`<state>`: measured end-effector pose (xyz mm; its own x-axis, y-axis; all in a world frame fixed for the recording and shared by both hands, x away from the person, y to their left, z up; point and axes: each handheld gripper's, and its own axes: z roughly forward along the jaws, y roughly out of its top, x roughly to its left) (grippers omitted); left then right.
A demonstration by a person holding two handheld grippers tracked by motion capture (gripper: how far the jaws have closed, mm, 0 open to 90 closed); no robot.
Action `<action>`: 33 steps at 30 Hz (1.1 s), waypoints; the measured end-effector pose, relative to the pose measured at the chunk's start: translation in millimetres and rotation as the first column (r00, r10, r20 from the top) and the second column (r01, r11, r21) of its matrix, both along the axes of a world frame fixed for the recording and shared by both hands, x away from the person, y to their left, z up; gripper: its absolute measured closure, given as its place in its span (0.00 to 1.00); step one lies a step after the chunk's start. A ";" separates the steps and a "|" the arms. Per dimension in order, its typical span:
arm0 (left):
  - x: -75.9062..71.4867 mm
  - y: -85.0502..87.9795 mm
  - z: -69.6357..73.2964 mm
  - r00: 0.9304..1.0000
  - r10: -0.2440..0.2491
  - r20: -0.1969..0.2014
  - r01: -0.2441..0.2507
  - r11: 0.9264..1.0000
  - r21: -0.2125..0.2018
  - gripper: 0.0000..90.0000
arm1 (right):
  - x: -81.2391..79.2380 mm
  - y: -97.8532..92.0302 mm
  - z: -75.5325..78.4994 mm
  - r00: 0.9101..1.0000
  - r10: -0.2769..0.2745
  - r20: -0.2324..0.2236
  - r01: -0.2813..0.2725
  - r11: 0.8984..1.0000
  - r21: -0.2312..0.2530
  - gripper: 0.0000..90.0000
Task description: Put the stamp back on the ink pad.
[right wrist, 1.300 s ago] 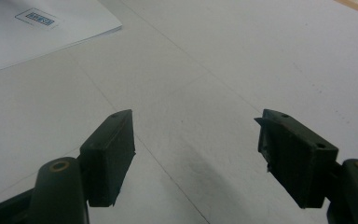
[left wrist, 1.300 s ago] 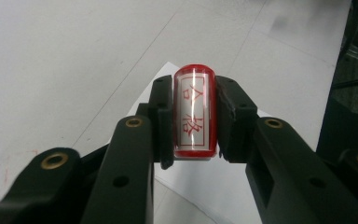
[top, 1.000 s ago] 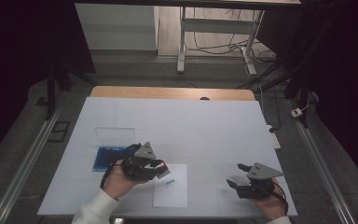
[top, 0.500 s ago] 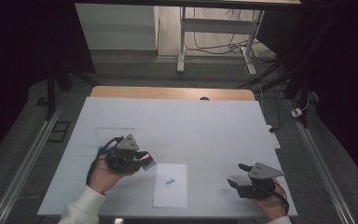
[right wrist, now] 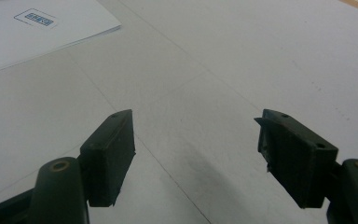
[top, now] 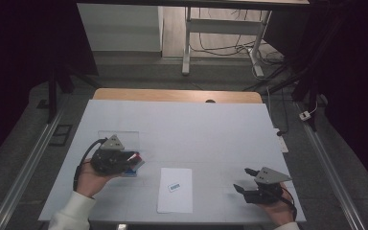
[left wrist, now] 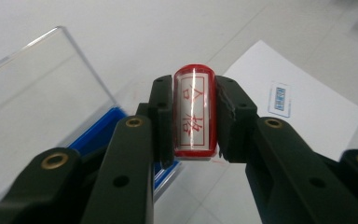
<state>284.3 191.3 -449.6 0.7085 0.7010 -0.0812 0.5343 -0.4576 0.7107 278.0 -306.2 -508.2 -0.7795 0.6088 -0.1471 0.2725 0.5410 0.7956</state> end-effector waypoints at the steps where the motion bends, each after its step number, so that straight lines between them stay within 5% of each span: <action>1: 0.2 2.4 -0.1 1.000 0.010 0.000 -0.010 1.000 0.000 0.78 | -0.1 0.0 0.0 1.000 -0.001 0.001 0.001 1.000 0.000 0.29; 14: 9.9 33.2 -6.8 0.993 0.118 -0.006 -0.118 0.992 0.042 0.78 | 0.0 -1.7 0.0 1.000 -0.006 0.001 0.006 1.000 0.002 0.30; 33: 20.9 47.0 -31.5 0.982 0.177 -0.068 -0.167 0.977 0.130 0.78 | -0.4 -1.1 -1.1 1.000 -0.008 -0.002 0.008 1.000 -0.001 0.30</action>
<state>305.2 238.3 -481.1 0.5713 0.8199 -0.0374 0.6644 -0.4352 0.6076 277.6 -307.3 -509.3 -0.7750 0.6147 -0.1464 0.2781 0.5398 0.7945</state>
